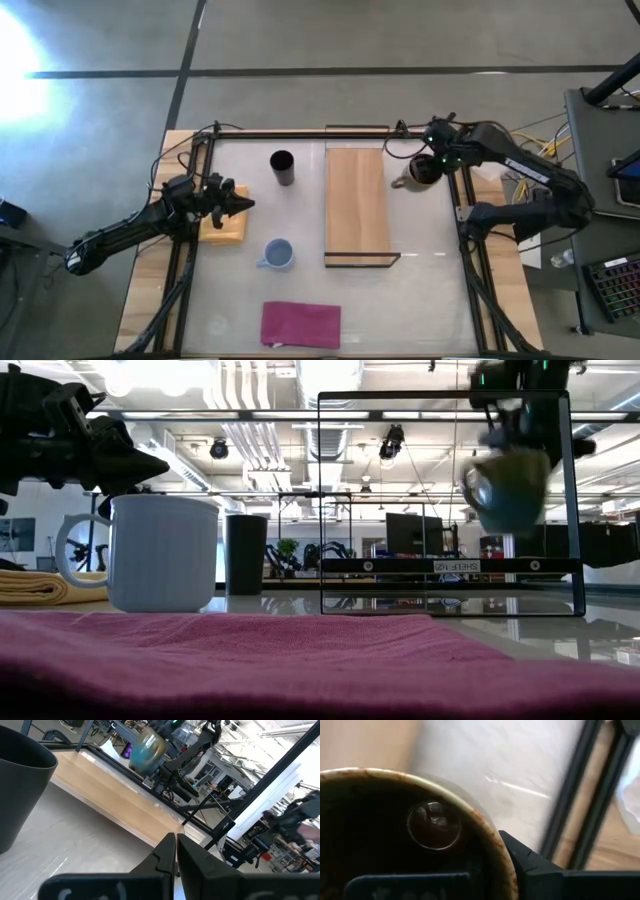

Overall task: Stack small to large cups/mugs on shelf
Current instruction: Put the dark green mug on the shelf

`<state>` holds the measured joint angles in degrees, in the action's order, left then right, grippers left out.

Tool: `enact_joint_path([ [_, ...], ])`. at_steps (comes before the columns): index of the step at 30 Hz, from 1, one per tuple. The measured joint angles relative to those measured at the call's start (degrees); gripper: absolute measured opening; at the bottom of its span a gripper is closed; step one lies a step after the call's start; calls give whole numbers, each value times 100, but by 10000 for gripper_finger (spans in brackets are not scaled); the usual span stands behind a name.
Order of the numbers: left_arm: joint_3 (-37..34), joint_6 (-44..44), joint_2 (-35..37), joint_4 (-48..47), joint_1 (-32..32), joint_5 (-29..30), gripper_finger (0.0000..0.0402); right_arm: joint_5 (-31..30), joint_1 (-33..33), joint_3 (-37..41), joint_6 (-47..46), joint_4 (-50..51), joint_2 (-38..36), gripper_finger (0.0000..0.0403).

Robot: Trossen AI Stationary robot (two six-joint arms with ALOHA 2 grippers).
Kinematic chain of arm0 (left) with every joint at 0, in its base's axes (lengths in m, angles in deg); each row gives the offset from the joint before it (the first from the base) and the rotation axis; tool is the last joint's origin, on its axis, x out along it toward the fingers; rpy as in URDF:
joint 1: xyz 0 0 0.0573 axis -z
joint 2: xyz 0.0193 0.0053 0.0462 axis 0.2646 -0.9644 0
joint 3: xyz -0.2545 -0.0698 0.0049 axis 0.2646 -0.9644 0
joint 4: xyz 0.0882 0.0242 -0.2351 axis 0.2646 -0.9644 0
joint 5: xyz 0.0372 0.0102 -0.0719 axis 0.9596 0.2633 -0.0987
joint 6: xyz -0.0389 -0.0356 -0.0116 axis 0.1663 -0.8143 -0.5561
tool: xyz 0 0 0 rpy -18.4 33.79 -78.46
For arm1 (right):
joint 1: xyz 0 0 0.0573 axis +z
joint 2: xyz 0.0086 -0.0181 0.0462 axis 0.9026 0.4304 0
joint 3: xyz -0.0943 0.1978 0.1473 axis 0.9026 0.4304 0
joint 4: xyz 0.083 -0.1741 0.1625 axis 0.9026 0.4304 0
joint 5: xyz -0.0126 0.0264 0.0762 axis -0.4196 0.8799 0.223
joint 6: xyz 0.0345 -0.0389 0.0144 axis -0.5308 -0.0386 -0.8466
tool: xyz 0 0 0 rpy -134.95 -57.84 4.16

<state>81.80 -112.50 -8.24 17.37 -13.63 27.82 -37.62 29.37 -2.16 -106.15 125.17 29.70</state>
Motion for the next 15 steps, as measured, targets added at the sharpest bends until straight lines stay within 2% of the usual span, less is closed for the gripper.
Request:
enact_joint_path([
  [4, 0, 1, -4, 0, 1, -2, 2, -140, 780, -753, -847, 558, 302, 29],
  [9, 0, 0, 0, 0, 1, -1, 2, -248, 1770, -1700, -1553, 819, 1109, 29],
  [15, 0, 1, -4, 0, 1, -1, 2, -630, 2445, -2408, -2252, 935, 2167, 31],
])
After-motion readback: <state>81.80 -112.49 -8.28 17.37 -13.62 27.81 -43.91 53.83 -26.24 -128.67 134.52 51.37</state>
